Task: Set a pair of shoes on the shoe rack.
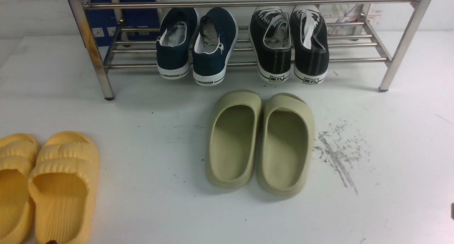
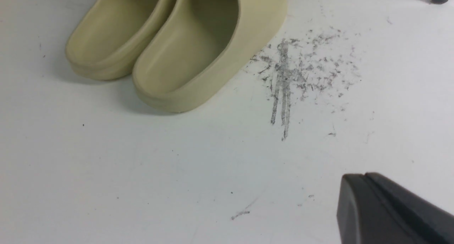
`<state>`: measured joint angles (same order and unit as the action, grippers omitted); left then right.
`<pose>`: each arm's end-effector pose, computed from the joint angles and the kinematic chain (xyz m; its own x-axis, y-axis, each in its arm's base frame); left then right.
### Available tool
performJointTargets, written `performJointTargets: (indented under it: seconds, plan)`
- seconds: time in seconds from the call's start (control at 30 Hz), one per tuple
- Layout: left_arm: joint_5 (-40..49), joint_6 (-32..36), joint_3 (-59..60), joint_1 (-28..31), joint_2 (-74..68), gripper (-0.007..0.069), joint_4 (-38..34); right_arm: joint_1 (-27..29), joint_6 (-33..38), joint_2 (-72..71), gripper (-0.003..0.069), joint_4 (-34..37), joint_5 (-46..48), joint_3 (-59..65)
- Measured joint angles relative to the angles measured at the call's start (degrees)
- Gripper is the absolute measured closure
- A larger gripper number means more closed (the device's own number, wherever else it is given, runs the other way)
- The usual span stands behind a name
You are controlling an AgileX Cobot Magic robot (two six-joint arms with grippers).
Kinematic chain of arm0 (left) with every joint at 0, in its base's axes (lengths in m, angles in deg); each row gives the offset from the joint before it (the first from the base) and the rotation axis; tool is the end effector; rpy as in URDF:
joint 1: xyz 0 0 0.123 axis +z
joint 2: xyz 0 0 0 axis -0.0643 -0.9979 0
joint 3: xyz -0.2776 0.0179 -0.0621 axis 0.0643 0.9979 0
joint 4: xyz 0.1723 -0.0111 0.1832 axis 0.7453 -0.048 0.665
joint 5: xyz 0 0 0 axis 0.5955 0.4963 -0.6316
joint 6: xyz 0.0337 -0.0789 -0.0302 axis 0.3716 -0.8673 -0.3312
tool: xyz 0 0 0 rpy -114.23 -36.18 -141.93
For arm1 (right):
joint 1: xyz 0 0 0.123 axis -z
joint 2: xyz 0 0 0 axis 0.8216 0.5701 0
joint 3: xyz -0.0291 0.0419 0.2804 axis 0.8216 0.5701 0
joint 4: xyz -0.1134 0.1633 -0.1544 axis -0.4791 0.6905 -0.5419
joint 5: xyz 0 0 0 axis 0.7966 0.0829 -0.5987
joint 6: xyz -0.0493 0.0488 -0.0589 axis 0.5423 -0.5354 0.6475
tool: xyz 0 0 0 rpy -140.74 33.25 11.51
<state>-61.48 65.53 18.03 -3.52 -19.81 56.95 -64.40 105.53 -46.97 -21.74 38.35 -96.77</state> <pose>0.0514 -0.0070 0.1678 -0.3488 -0.3321 -0.8764 0.0002 0.9351 -0.3544 0.0867 0.0308 0.2413 -0.4706 -0.0748 -0.8791 -0.3143 0.9453 0.0878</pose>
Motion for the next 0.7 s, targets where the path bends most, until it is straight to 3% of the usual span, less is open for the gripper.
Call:
performJointTargets:
  seconds: [0.57,0.7]
  plan:
    - [0.00,0.00,0.00,0.00,0.00,0.0386,0.00,0.26,0.00,-10.66,0.0606,-0.23,5.28,0.03]
    - [0.00,0.00,0.00,0.00,0.00,0.0386,0.00,5.33,-5.61,-15.49,0.0603,-6.56,5.08,0.24]
